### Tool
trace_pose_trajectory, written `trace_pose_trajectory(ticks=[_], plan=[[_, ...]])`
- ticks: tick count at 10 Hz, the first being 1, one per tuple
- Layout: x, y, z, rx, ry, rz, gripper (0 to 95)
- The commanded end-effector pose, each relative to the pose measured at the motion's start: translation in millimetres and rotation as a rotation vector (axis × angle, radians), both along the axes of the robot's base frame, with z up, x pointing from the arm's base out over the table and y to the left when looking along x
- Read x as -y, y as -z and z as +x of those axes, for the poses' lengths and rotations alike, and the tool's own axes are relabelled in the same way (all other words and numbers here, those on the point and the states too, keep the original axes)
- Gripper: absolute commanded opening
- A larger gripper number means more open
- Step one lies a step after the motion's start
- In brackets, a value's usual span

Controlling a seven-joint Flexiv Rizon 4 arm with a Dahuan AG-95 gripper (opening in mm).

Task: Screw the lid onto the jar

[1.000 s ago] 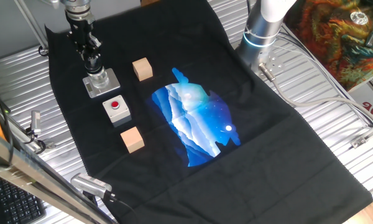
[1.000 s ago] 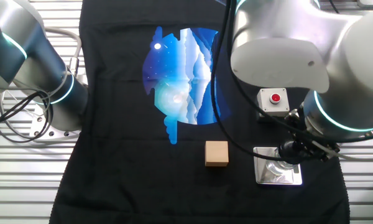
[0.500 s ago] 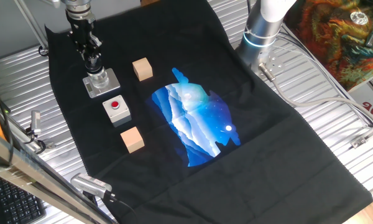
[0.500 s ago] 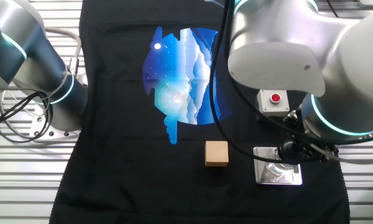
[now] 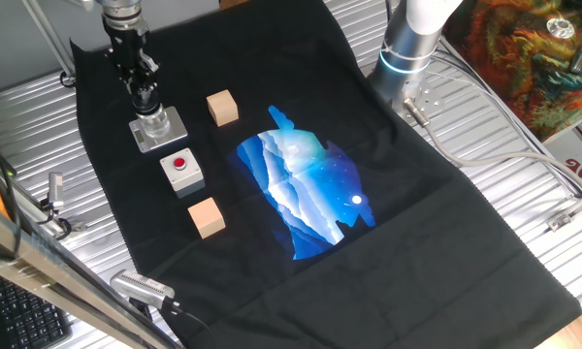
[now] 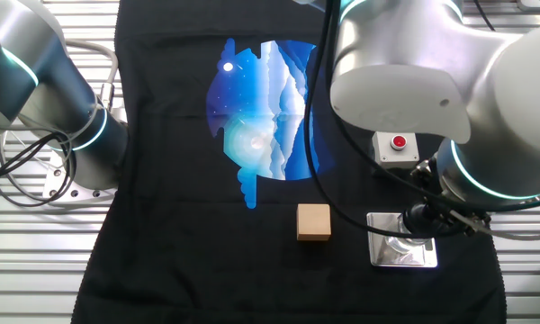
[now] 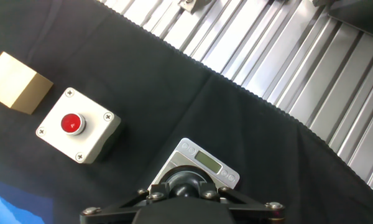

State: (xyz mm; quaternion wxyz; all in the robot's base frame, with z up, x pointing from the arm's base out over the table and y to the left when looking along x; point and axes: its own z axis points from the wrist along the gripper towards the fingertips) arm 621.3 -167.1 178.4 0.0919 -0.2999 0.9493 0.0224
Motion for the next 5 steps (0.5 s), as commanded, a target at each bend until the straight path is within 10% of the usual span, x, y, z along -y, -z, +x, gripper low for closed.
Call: trace_pose_trajectory(ticks=[1, 5], plan=[[-0.4, -0.4, -0.1, 0.001, 0.008, 0.003, 0.0], [-0.5, -0.8, -0.2, 0.008, -0.011, -0.002, 0.0]])
